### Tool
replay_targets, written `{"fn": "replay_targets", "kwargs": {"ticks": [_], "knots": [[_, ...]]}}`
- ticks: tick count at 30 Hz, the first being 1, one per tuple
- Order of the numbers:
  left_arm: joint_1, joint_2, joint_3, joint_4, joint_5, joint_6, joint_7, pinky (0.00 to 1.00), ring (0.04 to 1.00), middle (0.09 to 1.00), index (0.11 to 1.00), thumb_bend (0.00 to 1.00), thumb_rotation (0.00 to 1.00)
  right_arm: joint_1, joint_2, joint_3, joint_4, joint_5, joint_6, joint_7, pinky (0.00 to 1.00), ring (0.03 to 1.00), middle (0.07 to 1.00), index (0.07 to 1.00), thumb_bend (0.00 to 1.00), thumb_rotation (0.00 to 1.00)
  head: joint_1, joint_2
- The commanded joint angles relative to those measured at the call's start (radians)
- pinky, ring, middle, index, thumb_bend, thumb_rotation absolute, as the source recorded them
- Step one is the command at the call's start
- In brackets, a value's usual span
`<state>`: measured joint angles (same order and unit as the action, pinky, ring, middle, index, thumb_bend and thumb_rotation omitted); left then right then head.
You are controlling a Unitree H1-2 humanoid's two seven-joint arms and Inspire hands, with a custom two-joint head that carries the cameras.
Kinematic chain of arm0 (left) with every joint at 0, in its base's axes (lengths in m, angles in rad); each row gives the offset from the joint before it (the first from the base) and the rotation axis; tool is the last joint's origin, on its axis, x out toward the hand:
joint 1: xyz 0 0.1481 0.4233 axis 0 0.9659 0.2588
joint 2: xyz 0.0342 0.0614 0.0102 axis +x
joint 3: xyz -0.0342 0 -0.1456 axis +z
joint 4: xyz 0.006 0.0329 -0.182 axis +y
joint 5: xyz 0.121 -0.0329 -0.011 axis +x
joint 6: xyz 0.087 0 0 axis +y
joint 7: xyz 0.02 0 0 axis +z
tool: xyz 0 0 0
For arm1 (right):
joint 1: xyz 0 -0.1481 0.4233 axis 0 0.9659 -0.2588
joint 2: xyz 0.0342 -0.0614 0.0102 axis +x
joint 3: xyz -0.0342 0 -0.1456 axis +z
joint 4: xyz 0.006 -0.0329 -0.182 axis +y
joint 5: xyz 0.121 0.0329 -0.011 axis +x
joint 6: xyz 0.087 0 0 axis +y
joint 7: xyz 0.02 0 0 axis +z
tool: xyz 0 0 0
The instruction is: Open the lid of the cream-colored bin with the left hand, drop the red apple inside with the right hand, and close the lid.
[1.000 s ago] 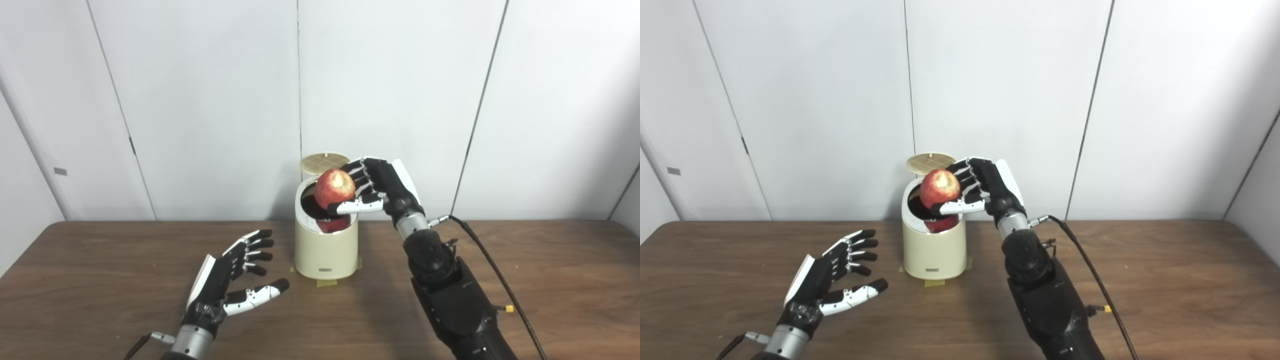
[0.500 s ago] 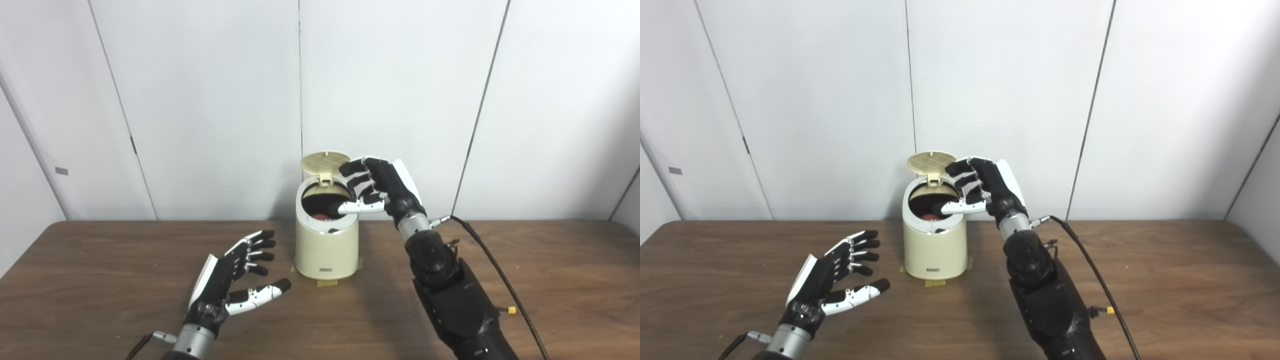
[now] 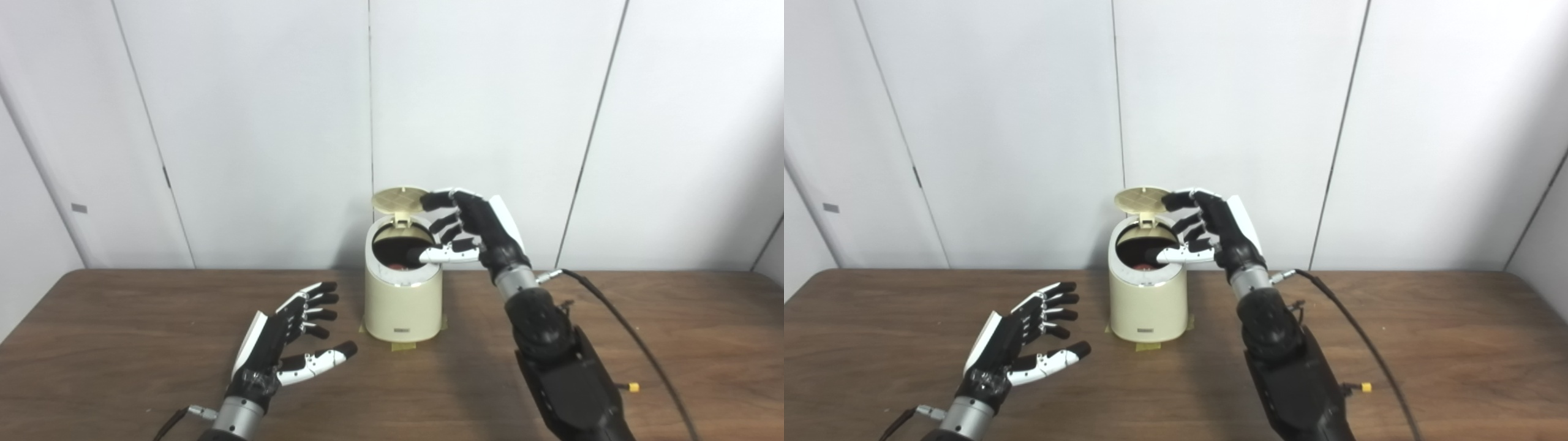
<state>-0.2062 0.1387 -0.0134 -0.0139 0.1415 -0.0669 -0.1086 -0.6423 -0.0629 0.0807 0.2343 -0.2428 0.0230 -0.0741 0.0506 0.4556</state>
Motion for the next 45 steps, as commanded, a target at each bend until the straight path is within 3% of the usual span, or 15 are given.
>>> {"fn": "replay_targets", "kwargs": {"ticks": [1,4,8,15,22,24,30,36,45], "knots": [[-0.035,-0.001,0.004,-0.036,-0.006,-0.024,0.018,0.62,0.736,0.806,0.844,0.75,0.2,-0.009,-0.017,-0.047,-0.051,0.063,-0.052,0.003,0.41,0.535,0.662,0.661,0.86,0.17,0.003,0.0],[-0.037,0.002,0.005,-0.036,-0.01,-0.024,0.015,0.63,0.736,0.803,0.844,0.75,0.21,0.055,-0.028,-0.094,-0.109,0.186,-0.048,0.067,0.45,0.569,0.686,0.685,0.86,0.18,0.002,0.001],[-0.037,0.004,0.005,-0.035,-0.017,-0.022,0.011,0.63,0.745,0.807,0.848,0.76,0.22,0.126,-0.06,-0.109,-0.152,0.284,-0.08,0.152,0.59,0.647,0.756,0.76,0.88,0.3,0.002,0.0],[-0.036,0.011,0.008,-0.033,-0.02,-0.027,0.007,0.64,0.741,0.807,0.848,0.76,0.21,0.24,-0.069,-0.112,-0.161,0.384,-0.132,0.231,0.56,0.699,0.815,0.794,0.89,0.31,-0.003,0.003],[-0.044,0.01,0.018,-0.041,-0.023,-0.032,0.014,0.65,0.756,0.806,0.848,0.75,0.21,0.32,-0.027,-0.144,-0.165,0.429,-0.144,0.219,0.56,0.707,0.823,0.794,0.87,0.29,-0.004,0.004],[-0.056,0.012,0.02,-0.042,-0.021,-0.034,0.014,0.65,0.78,0.822,0.856,0.76,0.25,0.331,-0.019,-0.152,-0.174,0.435,-0.135,0.214,0.56,0.706,0.817,0.789,0.87,0.29,-0.004,0.004],[-0.162,0.031,0.022,-0.057,0.021,0.004,0.02,0.67,0.819,0.851,0.874,0.78,0.32,0.336,-0.016,-0.161,-0.167,0.434,-0.148,0.212,0.55,0.694,0.818,0.789,0.85,0.28,-0.001,0.001],[-0.332,0.062,0.009,-0.031,0.024,0.07,-0.009,0.74,0.904,0.917,0.907,0.84,0.36,0.33,-0.016,-0.16,-0.166,0.421,-0.144,0.201,0.55,0.685,0.809,0.787,0.86,0.28,0.003,-0.001],[-0.554,0.127,-0.068,0.085,0.107,0.118,-0.056,0.88,0.967,0.968,0.928,0.94,0.44,0.326,-0.017,-0.157,-0.161,0.409,-0.157,0.199,0.56,0.692,0.806,0.785,0.88,0.3,-0.002,-0.007]]}}
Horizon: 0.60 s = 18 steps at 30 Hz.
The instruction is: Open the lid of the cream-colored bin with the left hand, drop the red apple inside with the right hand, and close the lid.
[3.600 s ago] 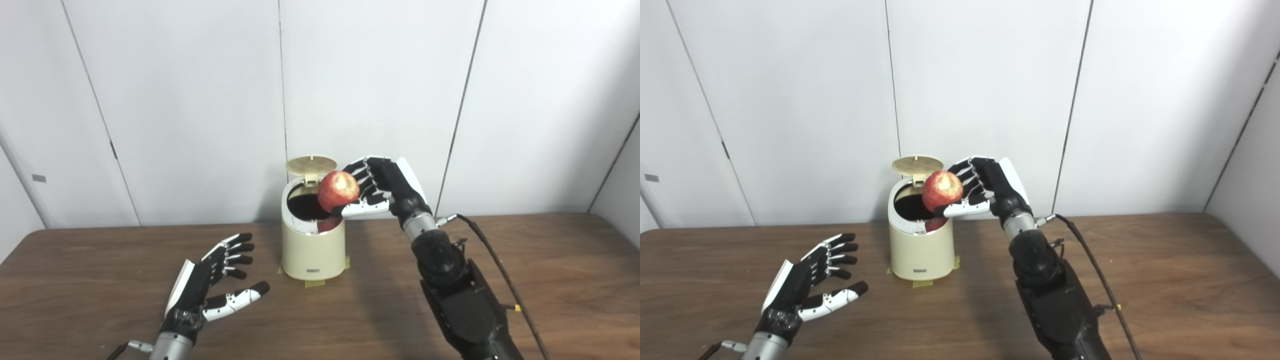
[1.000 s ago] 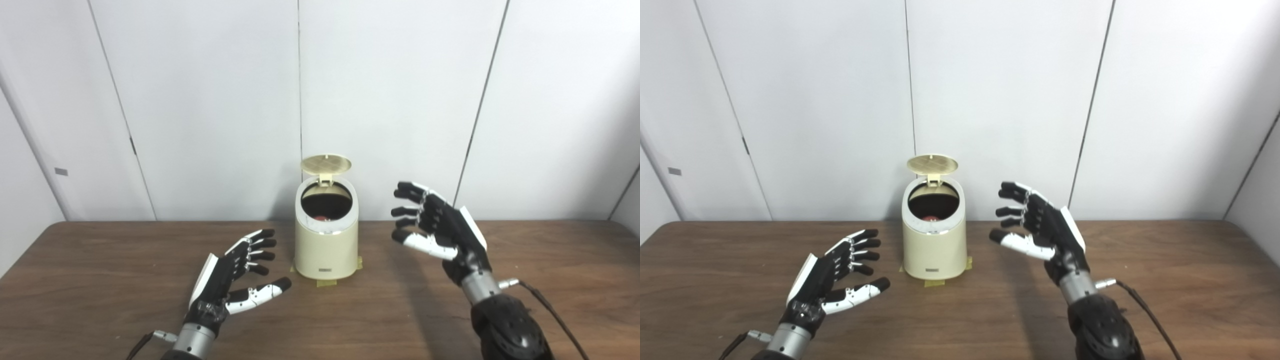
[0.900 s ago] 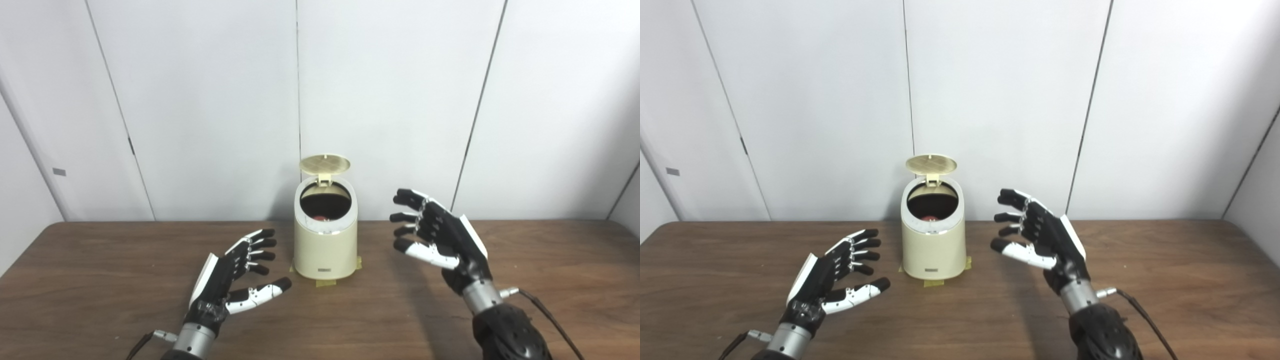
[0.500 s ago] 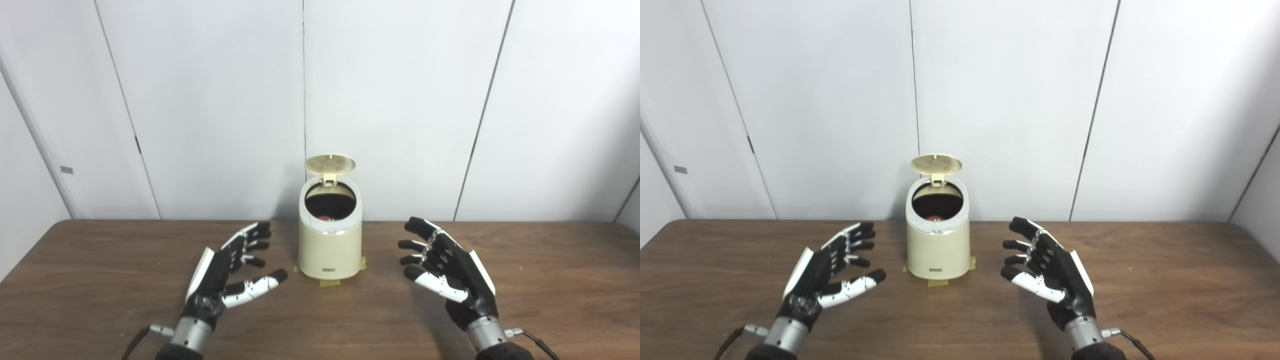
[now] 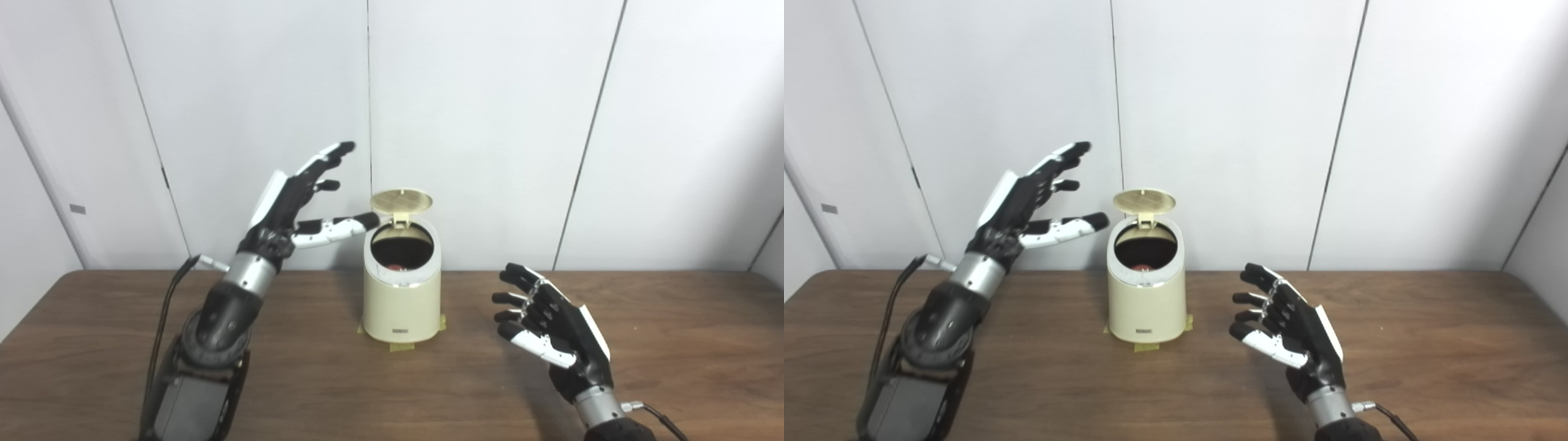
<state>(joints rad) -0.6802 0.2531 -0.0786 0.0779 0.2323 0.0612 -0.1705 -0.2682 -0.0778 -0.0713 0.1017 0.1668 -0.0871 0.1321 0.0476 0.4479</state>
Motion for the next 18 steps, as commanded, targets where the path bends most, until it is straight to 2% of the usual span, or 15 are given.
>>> {"fn": "replay_targets", "kwargs": {"ticks": [1,5,7,11,15,18], "knots": [[-0.093,0.014,-0.009,0.004,0.024,-0.01,0.005,0.89,0.978,0.975,0.927,0.95,0.43,-0.047,0.0,-0.005,-0.031,-0.001,-0.044,-0.009,0.56,0.689,0.805,0.784,0.88,0.3,0.001,0.0],[-0.153,0.026,-0.05,0.068,0.086,-0.024,0.005,0.91,0.994,0.988,0.941,0.98,0.46,-0.046,0.002,-0.003,-0.034,-0.001,-0.045,-0.013,0.55,0.682,0.804,0.782,0.88,0.29,-0.003,-0.001],[-0.195,0.04,-0.088,0.118,0.129,-0.057,-0.002,0.91,0.99,0.987,0.949,0.97,0.48,-0.046,0.002,-0.002,-0.033,-0.006,-0.047,-0.017,0.56,0.681,0.801,0.779,0.88,0.29,-0.006,0.0],[-0.253,0.07,-0.159,0.188,0.21,-0.095,-0.019,0.9,0.988,0.981,0.921,0.93,0.45,-0.043,0.01,0.0,-0.053,-0.011,-0.031,-0.028,0.54,0.668,0.793,0.773,0.88,0.29,-0.009,-0.002],[-0.3,0.115,-0.277,0.256,0.407,-0.141,0.007,0.87,0.997,0.977,0.929,0.94,0.43,-0.047,0.015,0.001,-0.047,-0.016,-0.039,-0.031,0.53,0.649,0.789,0.77,0.87,0.28,-0.019,-0.007],[-0.314,0.125,-0.328,0.282,0.487,-0.149,0.002,0.92,1.0,0.987,0.946,0.97,0.43,-0.049,0.014,0.004,-0.042,-0.022,-0.051,-0.026,0.51,0.635,0.788,0.771,0.88,0.3,-0.027,-0.007]]}}
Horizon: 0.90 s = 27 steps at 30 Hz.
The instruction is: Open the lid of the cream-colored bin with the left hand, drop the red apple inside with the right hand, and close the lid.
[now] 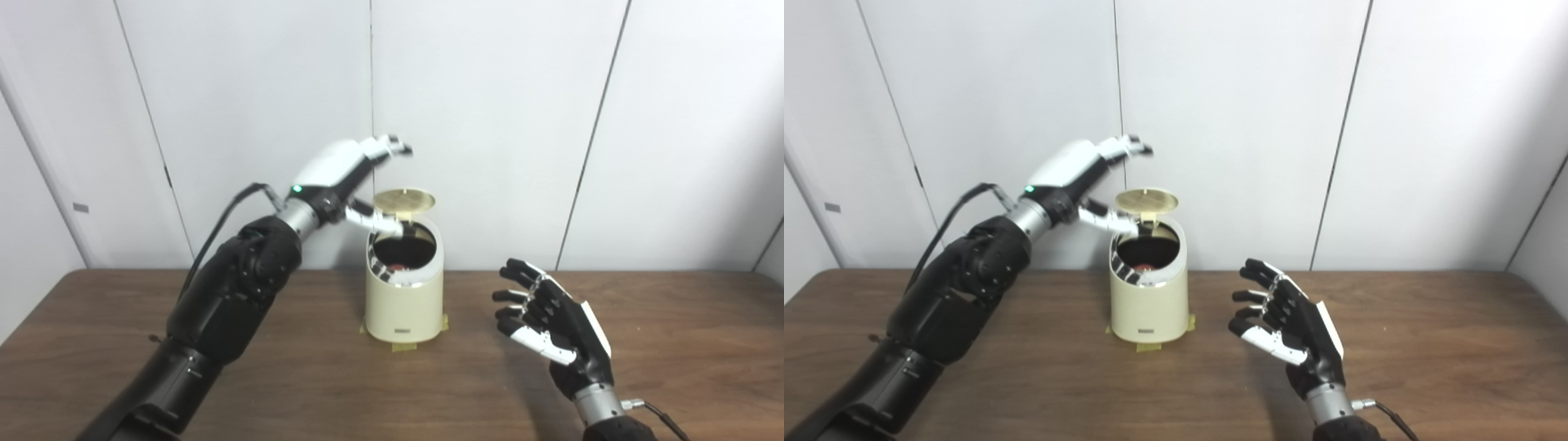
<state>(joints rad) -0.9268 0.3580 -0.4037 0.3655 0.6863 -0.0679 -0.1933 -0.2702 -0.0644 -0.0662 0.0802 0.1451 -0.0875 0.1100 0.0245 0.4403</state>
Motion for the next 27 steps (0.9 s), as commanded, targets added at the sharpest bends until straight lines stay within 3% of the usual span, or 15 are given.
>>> {"fn": "replay_targets", "kwargs": {"ticks": [1,9,17,27], "knots": [[-0.069,0.021,-0.009,-0.002,0.047,-0.023,0.022,0.95,1.0,0.989,0.946,0.97,0.44,-0.047,0.001,0.001,-0.02,-0.004,-0.052,-0.005,0.5,0.632,0.786,0.772,0.88,0.31,-0.006,0.001],[-0.048,0.022,-0.02,-0.015,0.077,-0.036,-0.018,1.0,1.0,0.892,0.876,0.99,0.51,-0.048,0.003,0.008,-0.011,-0.02,-0.074,-0.004,0.52,0.631,0.793,0.786,0.85,0.32,-0.01,0.0],[-0.013,0.027,-0.007,-0.07,0.081,-0.021,-0.057,1.0,1.0,0.919,0.895,0.96,0.51,-0.053,0.02,0.011,-0.021,-0.035,-0.053,-0.021,0.5,0.625,0.777,0.772,0.87,0.32,-0.016,-0.002],[0.035,0.056,0.019,-0.161,0.071,-0.047,-0.089,1.0,0.992,0.885,0.88,0.93,0.49,-0.055,0.022,0.024,-0.021,-0.065,-0.056,-0.033,0.48,0.604,0.768,0.77,0.87,0.34,-0.018,0.002]]}}
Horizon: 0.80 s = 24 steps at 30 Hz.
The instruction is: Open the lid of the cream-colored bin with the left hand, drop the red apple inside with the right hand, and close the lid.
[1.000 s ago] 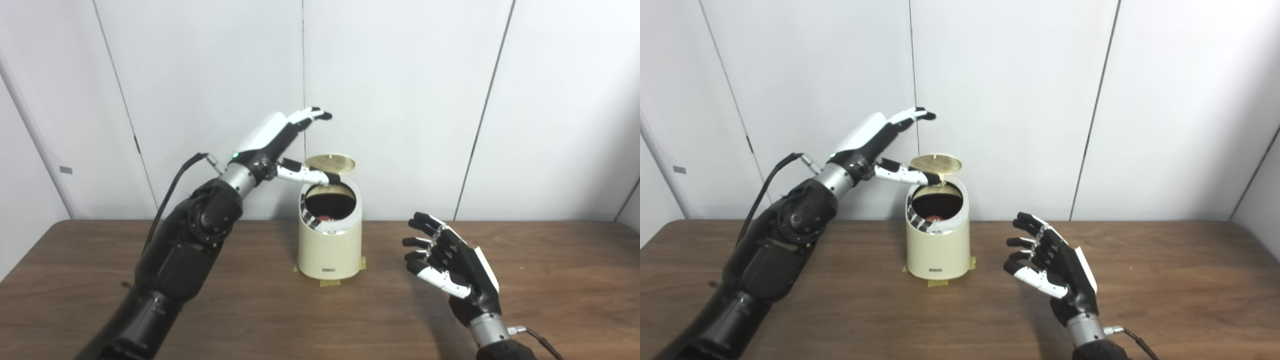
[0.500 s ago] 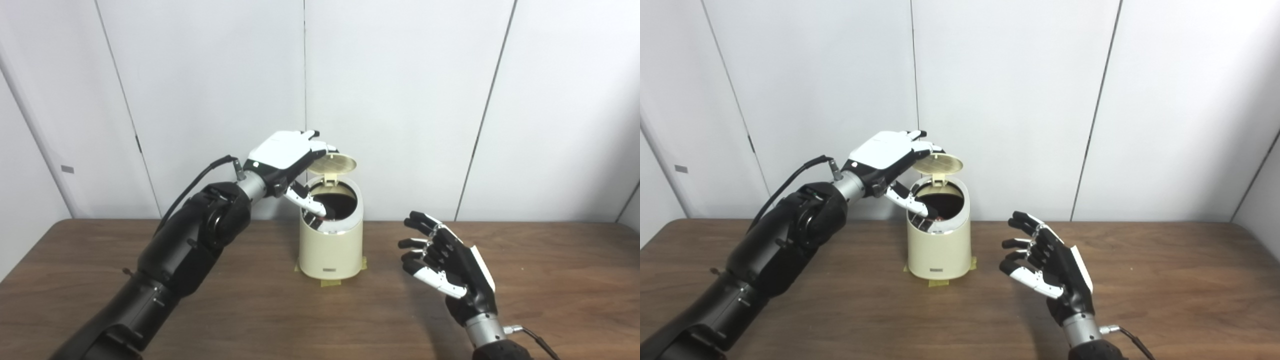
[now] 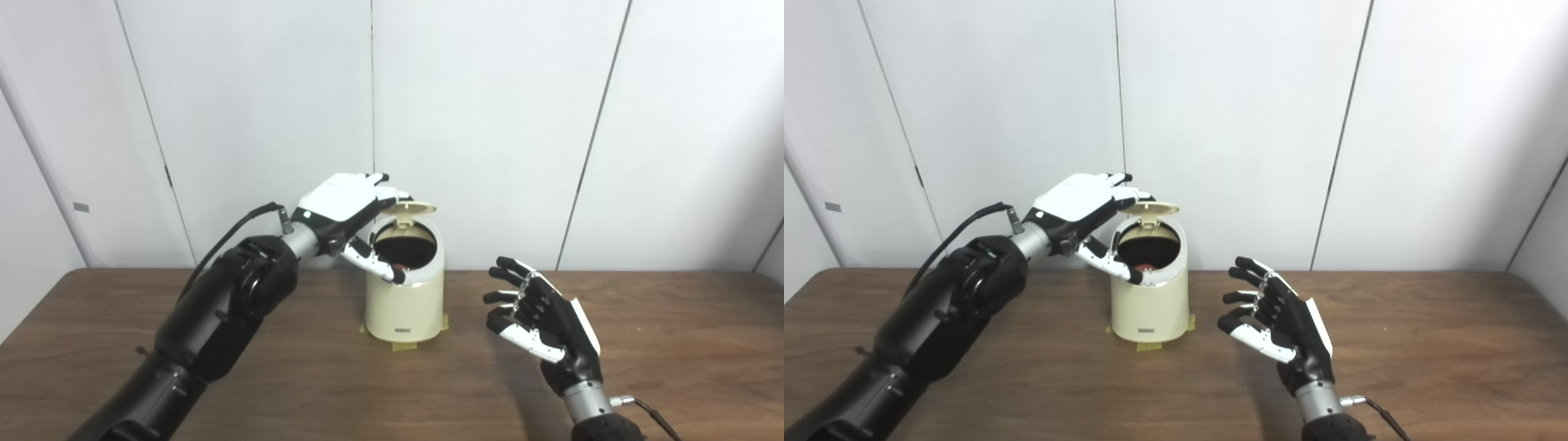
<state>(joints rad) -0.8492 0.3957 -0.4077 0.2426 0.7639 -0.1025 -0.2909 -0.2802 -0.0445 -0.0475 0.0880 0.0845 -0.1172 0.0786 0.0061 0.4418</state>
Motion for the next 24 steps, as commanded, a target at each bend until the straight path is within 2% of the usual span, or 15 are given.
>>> {"fn": "replay_targets", "kwargs": {"ticks": [1,7,15,24], "knots": [[-0.038,0.02,0.024,-0.046,-0.007,-0.012,0.006,1.0,0.99,0.882,0.876,0.94,0.49,-0.046,0.002,0.007,-0.03,-0.006,-0.028,-0.003,0.48,0.603,0.77,0.77,0.87,0.34,0.001,0.0],[-0.019,0.029,0.029,-0.08,0.001,-0.003,-0.022,1.0,0.987,0.862,0.857,0.94,0.44,-0.049,-0.002,0.009,-0.026,-0.005,-0.028,-0.003,0.48,0.602,0.77,0.771,0.87,0.35,0.007,0.012],[0.002,0.039,0.027,-0.103,0.02,-0.003,-0.049,1.0,0.986,0.875,0.863,0.93,0.44,-0.047,0.002,0.014,-0.049,0.001,-0.005,-0.001,0.49,0.605,0.771,0.771,0.87,0.34,0.007,0.026],[0.023,0.038,0.025,-0.099,0.025,-0.033,-0.047,1.0,0.971,0.868,0.856,0.95,0.47,-0.048,0.007,0.018,-0.057,0.007,0.002,-0.005,0.5,0.612,0.77,0.764,0.88,0.34,-0.001,0.039]]}}
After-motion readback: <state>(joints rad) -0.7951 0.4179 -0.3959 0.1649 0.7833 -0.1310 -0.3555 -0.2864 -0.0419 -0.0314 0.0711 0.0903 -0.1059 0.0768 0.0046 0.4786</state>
